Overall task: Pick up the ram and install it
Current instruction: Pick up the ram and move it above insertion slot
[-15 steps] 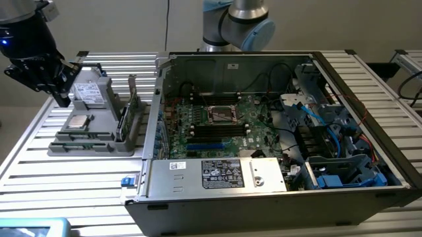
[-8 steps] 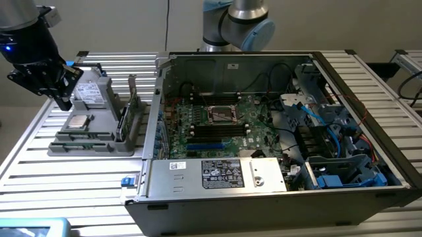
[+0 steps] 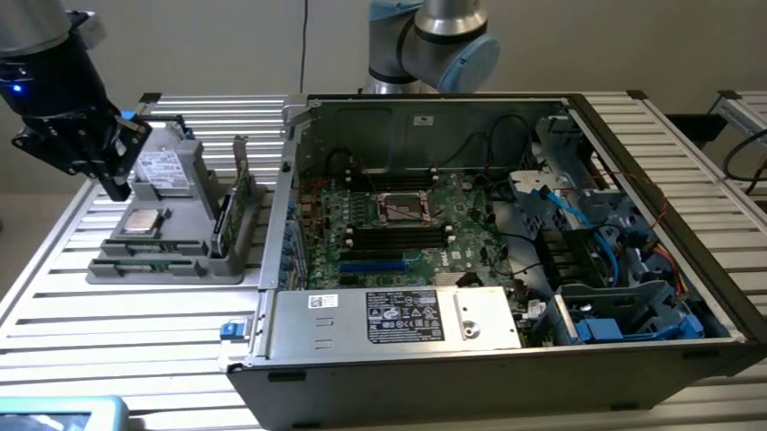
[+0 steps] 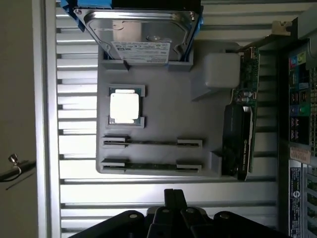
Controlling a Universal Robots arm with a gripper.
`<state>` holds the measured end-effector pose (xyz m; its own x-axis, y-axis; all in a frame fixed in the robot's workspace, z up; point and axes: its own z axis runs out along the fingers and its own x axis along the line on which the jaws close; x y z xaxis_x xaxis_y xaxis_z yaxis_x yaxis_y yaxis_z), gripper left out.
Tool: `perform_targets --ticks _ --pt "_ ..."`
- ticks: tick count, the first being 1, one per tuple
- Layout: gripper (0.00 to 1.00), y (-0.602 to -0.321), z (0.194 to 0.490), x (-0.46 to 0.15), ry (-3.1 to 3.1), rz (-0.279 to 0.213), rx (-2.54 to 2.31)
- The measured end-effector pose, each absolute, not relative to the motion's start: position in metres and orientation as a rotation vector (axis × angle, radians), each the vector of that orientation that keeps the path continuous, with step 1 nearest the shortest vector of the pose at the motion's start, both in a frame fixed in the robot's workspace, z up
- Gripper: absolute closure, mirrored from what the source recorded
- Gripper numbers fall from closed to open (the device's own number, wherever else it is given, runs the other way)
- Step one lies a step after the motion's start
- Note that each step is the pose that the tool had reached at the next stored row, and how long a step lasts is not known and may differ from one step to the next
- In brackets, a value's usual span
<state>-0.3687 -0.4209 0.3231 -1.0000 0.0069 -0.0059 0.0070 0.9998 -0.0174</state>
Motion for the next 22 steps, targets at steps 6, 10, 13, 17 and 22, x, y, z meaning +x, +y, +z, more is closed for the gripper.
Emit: perform_targets --ticks 6,10,13,17,22 --pt "0.89 -0.4209 0.3230 -0.3687 3.131 -0.021 -0.158" --pt "0.89 -0.4209 0.3230 -0.3687 3.122 -0.017 -0.273" --pt "0.89 -0.4209 0.3229 -0.3686 3.113 -0.016 -0.358" --pt "0.89 -0.4209 0.3229 -0.3686 3.098 -0.016 -0.472" --pt "0.89 -0.4210 0.3229 -0.3686 3.073 -0.014 -0.611"
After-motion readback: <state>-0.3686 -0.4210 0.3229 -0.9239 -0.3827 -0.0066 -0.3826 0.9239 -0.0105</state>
